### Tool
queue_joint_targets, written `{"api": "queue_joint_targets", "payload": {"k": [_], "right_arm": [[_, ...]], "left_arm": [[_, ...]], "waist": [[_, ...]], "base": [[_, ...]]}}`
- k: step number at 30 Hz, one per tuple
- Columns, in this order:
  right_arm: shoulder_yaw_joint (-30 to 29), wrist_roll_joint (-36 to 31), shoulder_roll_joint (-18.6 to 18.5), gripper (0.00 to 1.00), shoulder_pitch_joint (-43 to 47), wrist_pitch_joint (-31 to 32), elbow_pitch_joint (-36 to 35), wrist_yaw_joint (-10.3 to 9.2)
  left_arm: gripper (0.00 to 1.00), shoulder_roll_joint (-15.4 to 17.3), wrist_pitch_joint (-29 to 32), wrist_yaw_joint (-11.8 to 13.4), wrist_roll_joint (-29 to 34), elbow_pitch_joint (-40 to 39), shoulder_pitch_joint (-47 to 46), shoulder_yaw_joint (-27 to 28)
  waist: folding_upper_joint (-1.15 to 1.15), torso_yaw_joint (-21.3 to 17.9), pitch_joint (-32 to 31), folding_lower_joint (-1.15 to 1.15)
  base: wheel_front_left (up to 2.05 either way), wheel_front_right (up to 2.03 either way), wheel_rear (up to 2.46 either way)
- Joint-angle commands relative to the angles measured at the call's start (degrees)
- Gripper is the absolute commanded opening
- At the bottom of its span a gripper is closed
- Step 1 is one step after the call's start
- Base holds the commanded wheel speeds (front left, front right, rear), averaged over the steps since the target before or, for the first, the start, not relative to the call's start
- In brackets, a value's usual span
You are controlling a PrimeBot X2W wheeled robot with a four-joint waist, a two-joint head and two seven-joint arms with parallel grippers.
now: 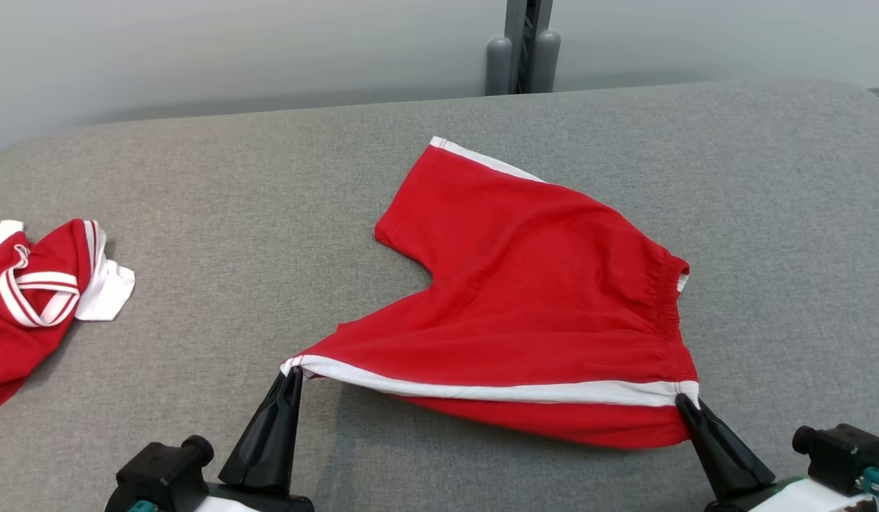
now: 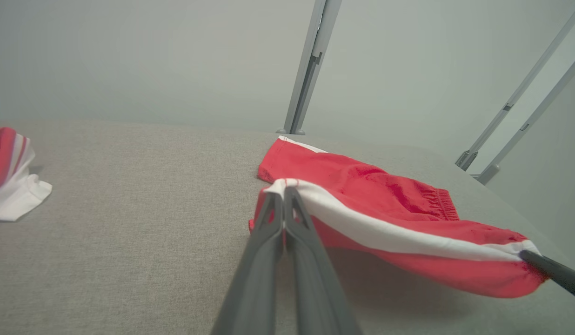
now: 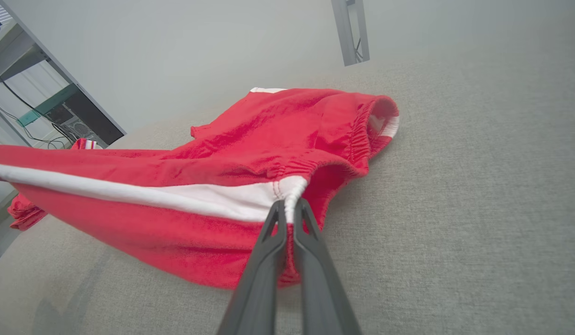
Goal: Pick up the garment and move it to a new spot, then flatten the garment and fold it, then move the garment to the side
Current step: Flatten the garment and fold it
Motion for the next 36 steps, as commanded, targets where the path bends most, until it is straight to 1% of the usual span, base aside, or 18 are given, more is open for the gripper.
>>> {"api": "queue_joint_targets", "payload": {"k": [1, 5, 9, 12, 16, 17, 20, 23, 30, 36], "right_arm": [[-0.42, -0.32, 0.27, 0.00, 0.43, 0.59, -0.68, -0.02], [-2.20, -1.87, 2.39, 0.00, 0.99, 3.24, -3.83, -0.02], [-4.46, -2.10, 5.18, 0.00, -0.98, 4.03, -6.04, -0.02], [-6.43, -2.35, 7.86, 0.00, -3.96, 3.80, -6.78, -0.02], [-9.16, -3.56, 10.87, 0.00, -9.37, 2.86, -5.79, -0.02], [-10.01, -4.02, 12.14, 0.00, -12.33, 2.17, -4.75, -0.02], [-10.25, -5.18, 13.11, 0.00, -16.70, 1.24, -2.70, -0.02], [-9.71, -6.54, 13.66, 0.00, -20.85, 0.10, 0.28, -0.02], [-8.07, -8.18, 14.07, 0.00, -28.52, -3.86, 7.66, -0.02], [-5.49, -5.75, 14.07, 0.00, -32.82, -6.95, 13.00, -0.02]], "left_arm": [[0.00, 0.30, 0.18, 0.37, 0.39, -0.47, 0.16, 0.23], [0.00, 1.11, 1.04, 0.39, 1.01, -1.92, -1.46, 0.30], [0.00, 1.99, 1.66, -0.65, 1.70, -2.66, -5.23, -0.26], [0.00, 2.90, 1.53, -1.58, 2.61, -2.70, -10.17, -0.36], [0.00, 3.63, 1.76, -3.31, 3.45, -0.87, -18.99, -0.67], [0.00, 4.03, 1.72, -4.10, 3.74, 0.90, -24.07, -0.80], [0.00, 4.29, 2.26, -5.30, 3.08, 5.12, -31.38, -1.16], [0.00, 4.54, 2.79, -6.35, 2.41, 10.97, -38.56, -1.39], [0.00, 4.70, 0.74, -7.54, 1.99, 27.39, -52.69, -2.18], [0.00, 4.41, -3.37, -8.11, 1.85, 41.83, -61.49, -3.15]], "waist": [[0.00, -0.15, 0.19, 0.00], [0.00, -0.87, 1.14, 0.00], [0.00, -1.72, 3.25, 0.00], [0.00, -2.98, 6.01, 0.00], [0.00, -4.72, 9.73, 0.00], [0.00, -5.51, 11.58, 0.00], [0.00, -6.68, 14.35, 0.00], [0.00, -7.94, 16.76, 0.00], [0.00, -10.16, 20.75, 0.00], [0.00, -11.49, 22.24, 0.00]], "base": [[0.00, 0.00, 0.00], [0.00, 0.00, 0.00], [0.00, 0.00, 0.00], [0.00, 0.00, 0.00], [0.00, 0.00, 0.00], [0.00, 0.00, 0.00], [0.00, 0.00, 0.00], [0.00, 0.00, 0.00], [0.00, 0.00, 0.00], [0.00, 0.00, 0.00]]}}
